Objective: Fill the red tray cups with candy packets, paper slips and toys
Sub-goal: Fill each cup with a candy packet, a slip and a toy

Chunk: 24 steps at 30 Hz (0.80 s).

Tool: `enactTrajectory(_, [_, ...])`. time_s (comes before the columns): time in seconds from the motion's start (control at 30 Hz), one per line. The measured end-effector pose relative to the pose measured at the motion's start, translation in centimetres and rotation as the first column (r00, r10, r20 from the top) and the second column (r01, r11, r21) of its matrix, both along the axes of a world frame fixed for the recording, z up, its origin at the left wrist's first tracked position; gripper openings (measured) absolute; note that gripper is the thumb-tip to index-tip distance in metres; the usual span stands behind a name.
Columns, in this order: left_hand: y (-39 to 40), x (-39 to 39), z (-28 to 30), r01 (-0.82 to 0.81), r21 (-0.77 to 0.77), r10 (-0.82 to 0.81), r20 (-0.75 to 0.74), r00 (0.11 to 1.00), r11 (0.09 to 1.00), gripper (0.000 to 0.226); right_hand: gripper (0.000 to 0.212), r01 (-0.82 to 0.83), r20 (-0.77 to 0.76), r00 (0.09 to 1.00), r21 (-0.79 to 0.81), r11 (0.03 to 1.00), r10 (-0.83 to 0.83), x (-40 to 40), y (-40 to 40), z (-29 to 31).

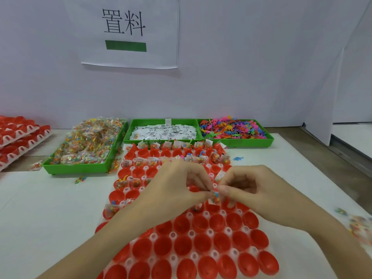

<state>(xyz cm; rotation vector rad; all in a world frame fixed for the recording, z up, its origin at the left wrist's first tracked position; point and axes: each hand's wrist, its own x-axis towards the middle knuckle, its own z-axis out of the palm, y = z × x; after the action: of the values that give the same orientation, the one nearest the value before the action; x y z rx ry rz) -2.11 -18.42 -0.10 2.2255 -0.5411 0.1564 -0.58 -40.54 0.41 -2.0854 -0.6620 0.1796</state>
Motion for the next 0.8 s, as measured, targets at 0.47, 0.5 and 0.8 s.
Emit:
enactTrajectory(0.47, [-0.2,-0.4,-0.3,-0.027,0.284,-0.006,0.114,0.994,0.958,0.006,0.021,0.062,0.131,0.99,-0.051,0.997,-0.055,-0.1,0.4,-1.1])
enactTrajectory(0.5, [-0.2,-0.5,-0.4,-0.032,0.297,-0.005,0.123,0.992,0.954,0.006,0.023,0.07,0.152,0.987,-0.068,0.995,-0.059,-0.3,0.5,-1.1])
enactTrajectory(0.8, [-0.2,-0.2,-0.5,0.017,0.403,-0.062,0.097,0.993,0.915,0.007,0.019,0.076,0.184,0.982,-0.183,0.98,-0.042,-0.7,1.2,-1.0])
